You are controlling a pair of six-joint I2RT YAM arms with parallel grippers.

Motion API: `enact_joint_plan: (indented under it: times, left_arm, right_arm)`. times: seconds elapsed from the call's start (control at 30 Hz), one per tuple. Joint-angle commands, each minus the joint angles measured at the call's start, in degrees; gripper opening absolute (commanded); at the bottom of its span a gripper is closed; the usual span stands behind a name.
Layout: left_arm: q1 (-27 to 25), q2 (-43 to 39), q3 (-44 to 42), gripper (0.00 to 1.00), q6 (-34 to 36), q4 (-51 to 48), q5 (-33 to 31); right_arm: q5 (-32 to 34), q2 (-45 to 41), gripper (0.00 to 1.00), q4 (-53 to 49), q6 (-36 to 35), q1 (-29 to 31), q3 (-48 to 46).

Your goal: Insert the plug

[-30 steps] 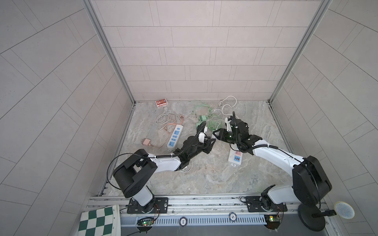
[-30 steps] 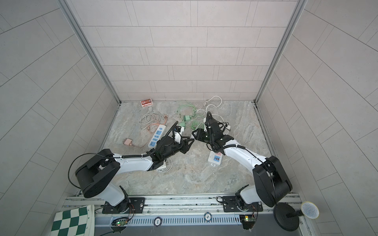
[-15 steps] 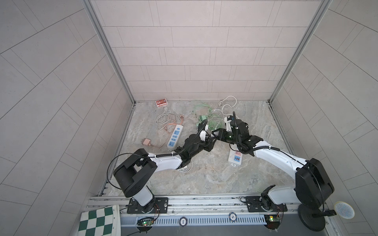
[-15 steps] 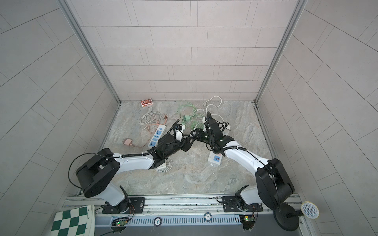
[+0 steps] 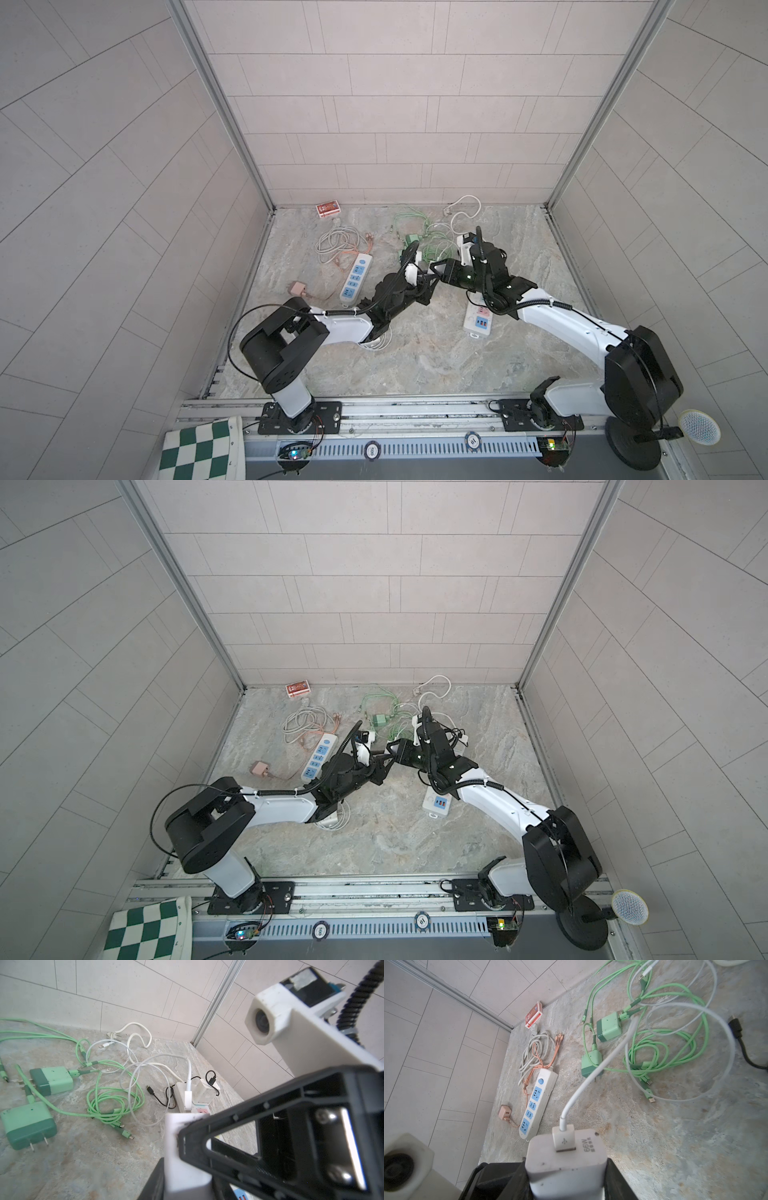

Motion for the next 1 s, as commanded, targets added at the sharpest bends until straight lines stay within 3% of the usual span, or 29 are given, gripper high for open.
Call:
enact_joint_plan:
  times: [0.0, 0.07, 0.17, 0.3, 0.47, 0.57, 0.67, 0.83, 0.97]
  left_arm:
    - [-0.41, 0.08, -0.31, 0.16, 4.03, 7.92, 0.95]
    - [-0.40, -0.14, -0.50, 0.14, 4.94, 7.31, 1.13]
    - [-0.39, -0.32, -0.62, 0.13, 5.94, 6.30, 2.40]
    - [-0.44, -1.40, -1.02, 0.11, 7.43, 4.12, 4.64]
    - [0.79, -5.02, -0.74, 0.10, 13.80, -4.24, 9.33]
    - [5.40, -6.64, -0.90, 0.12, 12.73, -4.69, 19.64]
    - [8.96, -8.26, 1.31, 0.12, 14.20, -11.58, 24.90]
    - [10.79, -9.27, 6.17, 0.10, 24.15, -26.59, 32.75]
    - [14.14, -8.04, 9.11, 0.10, 27.64, -32.24, 40.82]
  right_arm:
    - [-2.02, -1.85, 0.40, -1.80, 0.62, 0.80, -1.12]
    - [-1.73, -2.48, 0.43, -1.88, 0.38, 0.79, -1.36]
    - [-0.42, -3.56, 0.63, -1.81, -0.22, 0.31, -1.22]
    - [0.84, -6.38, 0.71, -1.96, -1.58, -2.55, -1.25]
    - [-5.89, -9.70, 0.74, -8.09, -6.11, -9.70, 0.13]
    - [-12.29, -10.82, 0.74, -13.48, -12.21, -13.81, 0.88]
    - [-17.60, -12.12, 0.72, -17.01, -18.32, -17.20, -0.01]
    - [-22.68, -13.41, 0.71, -20.55, -27.86, -17.75, 0.01]
    - [-28.48, -13.16, 0.68, -12.85, -28.65, -17.62, -1.83]
